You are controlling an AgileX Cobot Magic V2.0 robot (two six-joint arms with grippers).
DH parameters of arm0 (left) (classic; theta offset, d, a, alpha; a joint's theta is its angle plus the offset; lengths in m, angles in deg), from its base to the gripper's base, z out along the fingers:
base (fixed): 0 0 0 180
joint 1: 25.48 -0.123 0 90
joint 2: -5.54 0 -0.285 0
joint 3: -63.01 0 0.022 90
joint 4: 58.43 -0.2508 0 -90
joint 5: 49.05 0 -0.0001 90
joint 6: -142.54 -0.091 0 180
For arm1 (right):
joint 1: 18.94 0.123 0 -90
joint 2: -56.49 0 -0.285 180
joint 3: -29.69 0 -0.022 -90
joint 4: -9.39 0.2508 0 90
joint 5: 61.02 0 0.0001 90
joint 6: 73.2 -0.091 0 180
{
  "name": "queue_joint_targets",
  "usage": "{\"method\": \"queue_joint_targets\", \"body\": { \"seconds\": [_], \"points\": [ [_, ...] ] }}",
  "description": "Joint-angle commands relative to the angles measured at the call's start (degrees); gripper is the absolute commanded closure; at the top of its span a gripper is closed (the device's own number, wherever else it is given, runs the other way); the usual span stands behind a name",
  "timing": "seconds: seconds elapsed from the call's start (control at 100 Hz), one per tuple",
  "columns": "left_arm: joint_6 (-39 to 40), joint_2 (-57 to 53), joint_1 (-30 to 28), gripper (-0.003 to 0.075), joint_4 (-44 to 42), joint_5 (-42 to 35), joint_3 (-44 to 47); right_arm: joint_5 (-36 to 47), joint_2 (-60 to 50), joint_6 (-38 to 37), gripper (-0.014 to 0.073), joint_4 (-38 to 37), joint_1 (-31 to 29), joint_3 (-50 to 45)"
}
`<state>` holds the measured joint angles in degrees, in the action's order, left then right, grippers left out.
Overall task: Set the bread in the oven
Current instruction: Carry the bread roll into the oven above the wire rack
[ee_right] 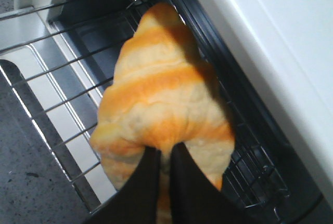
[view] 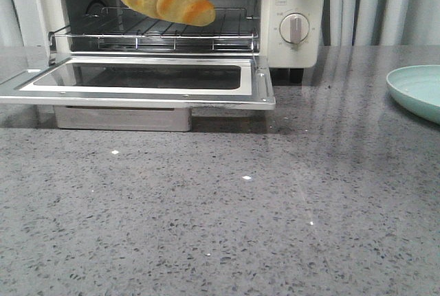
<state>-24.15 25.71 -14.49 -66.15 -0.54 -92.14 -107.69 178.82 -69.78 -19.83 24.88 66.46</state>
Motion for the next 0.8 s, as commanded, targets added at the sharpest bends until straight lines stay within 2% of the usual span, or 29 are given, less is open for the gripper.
{"method": "queue_joint_targets", "body": {
  "seconds": [0.0,0.17,0.24,0.39,0.46,0.79],
  "points": [
    [0.0,1.0,-0.1,0.0741,0.2,-4.3,-1.3,3.9,-2.9,0.5,0.0661,-3.2,-0.4,2.0],
    [0.0,1.0,-0.1,0.0741,0.2,-4.0,-1.3,3.7,-2.5,0.5,0.0631,-3.6,-0.4,2.0],
    [0.0,1.0,-0.1,0.0741,0.2,-4.0,-1.3,3.8,-2.5,0.5,0.0559,-3.6,-0.4,2.0],
    [0.0,1.0,-0.1,0.0741,0.2,-4.0,-1.3,4.1,-2.5,0.5,0.0327,-3.8,-0.4,2.0],
    [0.0,1.0,-0.1,0.0741,0.2,-4.0,-1.3,4.1,-2.5,0.5,0.0261,-3.8,-0.4,2.0],
    [0.0,1.0,-0.1,0.0741,0.2,-4.0,-1.3,4.2,-2.7,0.5,0.0252,-3.8,-0.4,2.0]
  ]
}}
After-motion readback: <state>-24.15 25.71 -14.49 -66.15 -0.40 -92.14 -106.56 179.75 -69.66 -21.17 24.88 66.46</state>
